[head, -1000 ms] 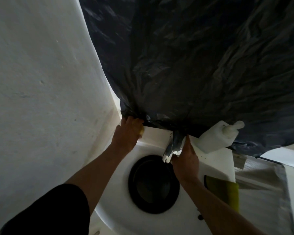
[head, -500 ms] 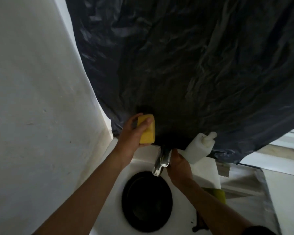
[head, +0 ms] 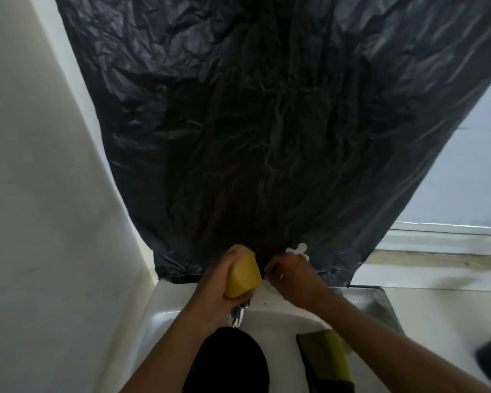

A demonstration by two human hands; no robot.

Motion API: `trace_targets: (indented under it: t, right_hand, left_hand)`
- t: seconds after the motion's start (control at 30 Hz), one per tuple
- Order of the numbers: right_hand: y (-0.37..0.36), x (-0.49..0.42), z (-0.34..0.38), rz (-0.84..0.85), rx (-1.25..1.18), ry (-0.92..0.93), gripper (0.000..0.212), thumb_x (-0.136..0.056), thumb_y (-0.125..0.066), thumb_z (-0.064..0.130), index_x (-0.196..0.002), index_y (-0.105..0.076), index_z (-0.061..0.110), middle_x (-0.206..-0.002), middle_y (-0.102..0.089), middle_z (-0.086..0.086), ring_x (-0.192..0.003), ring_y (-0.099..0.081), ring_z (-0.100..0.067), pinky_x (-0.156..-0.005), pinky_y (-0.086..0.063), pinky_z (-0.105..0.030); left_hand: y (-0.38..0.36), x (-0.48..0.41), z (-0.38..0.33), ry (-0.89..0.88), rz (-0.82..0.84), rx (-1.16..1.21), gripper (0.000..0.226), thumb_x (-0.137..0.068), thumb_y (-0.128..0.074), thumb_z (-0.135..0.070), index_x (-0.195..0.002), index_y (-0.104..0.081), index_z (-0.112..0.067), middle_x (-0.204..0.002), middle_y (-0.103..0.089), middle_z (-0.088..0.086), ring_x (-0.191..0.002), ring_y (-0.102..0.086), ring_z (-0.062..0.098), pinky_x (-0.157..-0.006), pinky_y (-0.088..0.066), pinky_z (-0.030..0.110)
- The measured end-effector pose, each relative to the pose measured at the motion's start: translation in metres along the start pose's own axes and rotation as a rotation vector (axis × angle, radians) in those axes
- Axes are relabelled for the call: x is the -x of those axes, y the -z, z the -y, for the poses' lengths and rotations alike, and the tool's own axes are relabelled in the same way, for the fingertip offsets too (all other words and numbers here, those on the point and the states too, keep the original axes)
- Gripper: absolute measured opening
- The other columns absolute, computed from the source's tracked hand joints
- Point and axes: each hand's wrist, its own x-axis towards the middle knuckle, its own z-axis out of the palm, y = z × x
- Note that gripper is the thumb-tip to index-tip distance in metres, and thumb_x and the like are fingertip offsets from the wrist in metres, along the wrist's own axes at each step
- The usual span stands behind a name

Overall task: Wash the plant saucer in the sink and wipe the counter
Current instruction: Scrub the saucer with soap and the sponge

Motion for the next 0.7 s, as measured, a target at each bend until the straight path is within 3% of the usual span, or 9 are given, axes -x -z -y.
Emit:
trace_targets:
  t: [0.13,0.3,0.43,0.63,0.7]
  right_hand:
    - [0.051,0.005,0.005,-0.06,0.01,0.026,0.007,-0.091,-0.07,0.012,-0.09,-0.075,0.017,-0.082,-0.067,0.012,-0.068,-0.061,0.005,-0.064,-0.047,-0.006]
    - [0.077,-0.002,-0.017,-0.182,0.01,0.01,0.01,-0.094,-0.067,0.016,-0.091,-0.07,0.025,-0.086,-0.064,0.017,-0.075,-0.06,0.006,-0.07,-0.047,-0.003]
    - [0.07,-0.006,-0.042,-0.238,0.005,0.096,0.011,-0.096,-0.065,0.016,-0.102,-0.075,0.016,-0.096,-0.067,0.011,-0.077,-0.062,0.004,-0.077,-0.048,-0.003]
    - [0.053,-0.015,-0.066,-0.086,-0.277,0.108,0.021,-0.1,-0.06,0.024,-0.109,-0.077,0.016,-0.104,-0.075,0.01,-0.092,-0.068,0.005,-0.084,-0.05,-0.012]
    - [0.05,-0.018,-0.071,-0.064,-0.376,0.111,0.021,-0.101,-0.059,0.021,-0.105,-0.078,0.013,-0.103,-0.076,0.005,-0.094,-0.069,0.001,-0.085,-0.052,-0.015]
  left_hand:
    - [-0.013,-0.003,0.026,0.094,-0.025,0.062,0.03,-0.09,-0.073,-0.038,-0.116,-0.064,-0.025,-0.126,-0.06,0.014,-0.114,-0.06,0.037,-0.07,-0.06,0.046]
    - [-0.029,-0.003,0.044,0.096,-0.049,0.109,0.038,-0.093,-0.069,-0.042,-0.126,-0.06,-0.024,-0.127,-0.059,0.011,-0.111,-0.059,0.033,-0.075,-0.059,0.046]
    - [-0.041,-0.005,0.053,0.06,-0.048,0.158,0.048,-0.091,-0.073,-0.033,-0.134,-0.056,-0.02,-0.13,-0.056,0.013,-0.112,-0.059,0.035,-0.075,-0.06,0.048]
    - [-0.062,-0.017,0.073,0.0,-0.119,0.186,0.053,-0.088,-0.078,-0.033,-0.135,-0.057,-0.022,-0.137,-0.054,0.013,-0.117,-0.059,0.036,-0.073,-0.063,0.051]
    - [-0.07,-0.018,0.077,-0.02,-0.118,0.189,0.039,-0.09,-0.077,-0.033,-0.124,-0.06,-0.025,-0.137,-0.053,0.012,-0.117,-0.058,0.036,-0.077,-0.062,0.055]
